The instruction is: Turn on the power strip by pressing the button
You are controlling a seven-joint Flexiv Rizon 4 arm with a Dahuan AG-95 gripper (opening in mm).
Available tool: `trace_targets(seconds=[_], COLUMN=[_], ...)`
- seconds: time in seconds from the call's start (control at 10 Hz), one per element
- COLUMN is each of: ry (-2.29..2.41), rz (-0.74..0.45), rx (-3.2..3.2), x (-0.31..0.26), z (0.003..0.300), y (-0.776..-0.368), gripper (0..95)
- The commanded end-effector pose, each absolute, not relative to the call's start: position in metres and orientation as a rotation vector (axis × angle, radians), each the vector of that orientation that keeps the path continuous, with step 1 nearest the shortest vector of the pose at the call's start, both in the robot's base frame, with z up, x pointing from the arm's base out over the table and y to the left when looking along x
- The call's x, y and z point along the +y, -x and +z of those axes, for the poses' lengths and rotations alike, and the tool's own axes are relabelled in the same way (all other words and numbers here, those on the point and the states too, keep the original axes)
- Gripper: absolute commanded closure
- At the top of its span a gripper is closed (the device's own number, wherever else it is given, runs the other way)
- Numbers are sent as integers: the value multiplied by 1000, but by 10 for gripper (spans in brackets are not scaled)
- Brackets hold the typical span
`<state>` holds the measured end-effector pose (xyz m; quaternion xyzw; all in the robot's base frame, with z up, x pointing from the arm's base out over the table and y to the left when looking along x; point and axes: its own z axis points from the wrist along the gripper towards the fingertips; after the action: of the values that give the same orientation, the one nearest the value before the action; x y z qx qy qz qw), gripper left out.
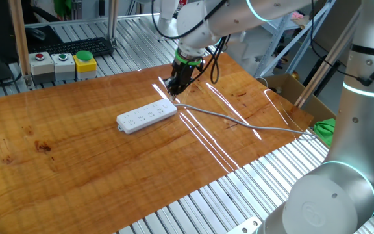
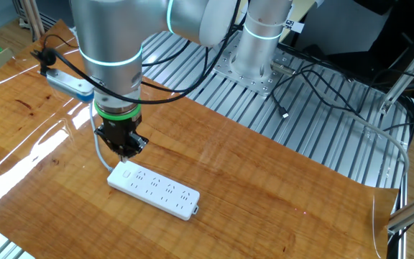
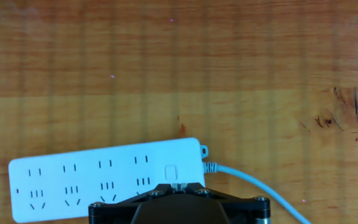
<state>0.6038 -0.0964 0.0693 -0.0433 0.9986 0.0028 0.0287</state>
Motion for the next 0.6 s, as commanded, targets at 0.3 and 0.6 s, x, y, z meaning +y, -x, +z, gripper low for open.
trace_targets(seconds=[0.3,0.6], ry=[90,104], rz=[67,62], rx=[3040,3046], x=[-94,-94], z=[68,68], y=[-601,-601], gripper=[950,950])
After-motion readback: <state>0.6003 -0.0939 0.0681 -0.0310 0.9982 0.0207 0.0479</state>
